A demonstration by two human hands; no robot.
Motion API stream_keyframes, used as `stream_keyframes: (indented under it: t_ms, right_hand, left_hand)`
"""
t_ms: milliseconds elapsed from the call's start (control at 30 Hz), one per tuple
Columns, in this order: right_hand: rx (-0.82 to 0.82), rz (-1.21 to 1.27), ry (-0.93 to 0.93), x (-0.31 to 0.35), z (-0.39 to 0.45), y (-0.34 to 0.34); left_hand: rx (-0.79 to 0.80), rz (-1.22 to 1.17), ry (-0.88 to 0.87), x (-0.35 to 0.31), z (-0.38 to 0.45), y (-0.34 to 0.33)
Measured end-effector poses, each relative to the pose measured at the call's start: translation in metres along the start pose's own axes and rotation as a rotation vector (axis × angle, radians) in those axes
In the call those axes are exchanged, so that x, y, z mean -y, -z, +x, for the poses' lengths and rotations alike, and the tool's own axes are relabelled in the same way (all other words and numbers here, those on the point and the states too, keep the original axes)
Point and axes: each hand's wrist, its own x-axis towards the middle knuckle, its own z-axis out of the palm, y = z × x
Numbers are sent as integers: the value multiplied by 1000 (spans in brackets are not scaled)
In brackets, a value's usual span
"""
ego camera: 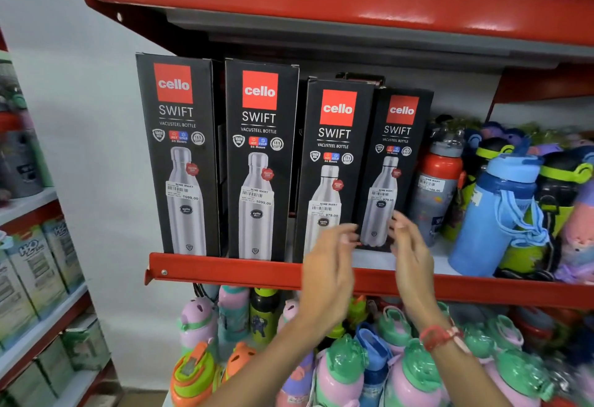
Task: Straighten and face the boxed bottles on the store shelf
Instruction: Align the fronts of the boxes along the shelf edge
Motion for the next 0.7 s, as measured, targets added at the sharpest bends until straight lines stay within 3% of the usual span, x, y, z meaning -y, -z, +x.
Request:
stream_keyframes:
  t_ms: [100, 300, 700]
  right_hand:
    - [13, -12, -48, -1, 24, 7]
    - [159, -80, -64, -8, 45, 12]
    - [203, -280, 2, 6, -7, 43]
  left_hand:
    - [251, -11, 139, -4, 21, -47]
    - [282, -70, 477, 13, 56, -77]
    - [279, -49, 408, -6, 14, -49]
